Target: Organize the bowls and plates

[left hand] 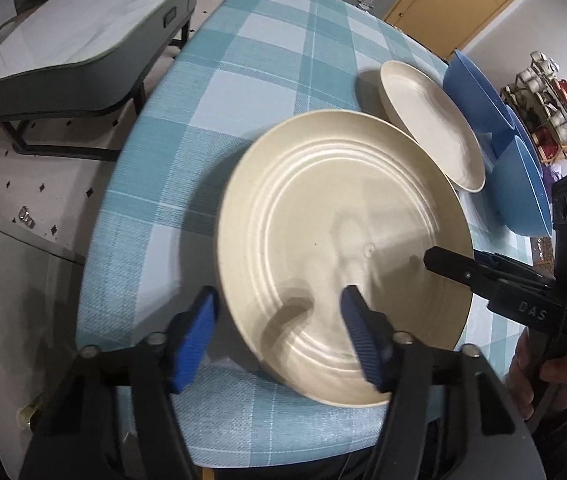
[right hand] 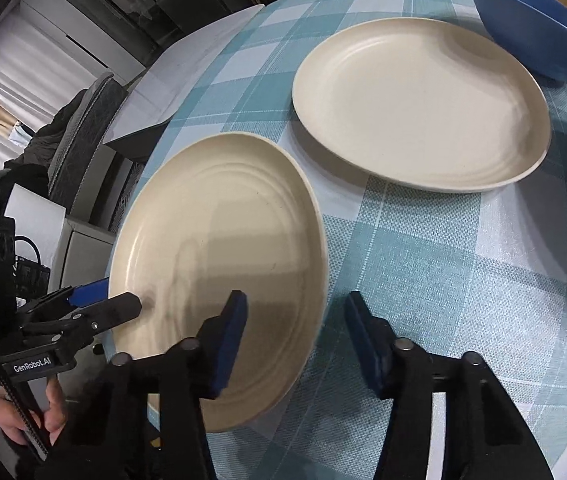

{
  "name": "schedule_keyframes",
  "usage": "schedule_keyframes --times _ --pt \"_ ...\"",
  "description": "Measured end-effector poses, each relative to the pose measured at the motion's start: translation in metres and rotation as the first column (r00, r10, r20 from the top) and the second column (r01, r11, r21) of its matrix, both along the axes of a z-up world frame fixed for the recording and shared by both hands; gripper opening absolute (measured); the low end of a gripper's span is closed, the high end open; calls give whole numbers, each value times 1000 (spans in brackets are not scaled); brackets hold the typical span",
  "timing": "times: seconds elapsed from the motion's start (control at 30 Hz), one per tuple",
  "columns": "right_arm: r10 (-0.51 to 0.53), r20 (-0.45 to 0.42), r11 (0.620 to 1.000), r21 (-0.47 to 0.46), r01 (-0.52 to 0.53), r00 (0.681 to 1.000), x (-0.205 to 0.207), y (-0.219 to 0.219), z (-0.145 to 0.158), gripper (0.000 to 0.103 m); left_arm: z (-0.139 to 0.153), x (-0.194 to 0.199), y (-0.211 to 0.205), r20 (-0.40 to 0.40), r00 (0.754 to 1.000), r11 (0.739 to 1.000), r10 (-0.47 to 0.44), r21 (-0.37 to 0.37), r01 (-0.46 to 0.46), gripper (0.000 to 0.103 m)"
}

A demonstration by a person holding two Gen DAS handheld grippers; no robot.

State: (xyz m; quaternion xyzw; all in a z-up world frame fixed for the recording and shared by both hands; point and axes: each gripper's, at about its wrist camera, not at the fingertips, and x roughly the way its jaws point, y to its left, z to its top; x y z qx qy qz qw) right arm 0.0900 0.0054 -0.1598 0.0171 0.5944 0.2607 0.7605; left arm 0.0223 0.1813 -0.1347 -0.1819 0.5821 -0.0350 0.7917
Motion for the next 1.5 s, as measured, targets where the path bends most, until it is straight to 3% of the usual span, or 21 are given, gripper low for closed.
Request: schedule_keyframes --times 0.07,0.17,0.63,0.7,0.83,0.93,1.07,1.1,1.2,1.27,1.37,1.4,1.5 --pt "7 -8 1000 4 -7 1000 0 3 -2 38 -2 2 -2 -9 1000 1000 -10 -1 10 57" --pt "14 -12 1000 10 -13 1000 0 8 -3 35 -2 3 -2 -11 1000 1000 -13 -4 13 57" --pt "9 -13 1000 -1 -9 1000 6 7 -1 35 -3 14 -7 -30 999 1000 -17 -1 17 57" --pt "7 24 999 -31 -6 1000 3 6 3 35 -2 13 -4 -23 1000 1000 -7 9 7 59" --pt "-4 67 1000 -30 6 998 -1 -3 11 52 6 9 3 8 1000 998 23 50 -23 66" --pt "-31 118 999 -24 34 993 -5 -14 22 52 21 3 9 59 996 995 64 66 -68 75" --pt "-70 197 997 35 65 978 -15 -32 49 54 44 -5 2 122 992 995 40 84 -50 76" --pt "-84 239 996 34 78 967 -20 -37 59 56 52 -8 -3 145 989 995 34 93 -47 80" --pt "-129 370 992 45 121 920 -38 -51 88 78 75 -15 -17 236 971 996 31 79 -51 90" --pt "-161 450 987 56 152 878 -52 -61 105 89 93 -20 -30 312 950 996 21 76 -47 91" --pt "-195 569 975 25 220 799 -73 -80 131 98 113 -24 -49 387 922 996 -12 89 -24 98" --pt "-197 589 973 23 228 784 -75 -84 137 99 118 -26 -57 412 911 996 -22 91 -17 102" --pt "-214 644 967 32 253 734 -94 -101 153 100 133 -29 -79 484 874 996 -49 85 9 103"
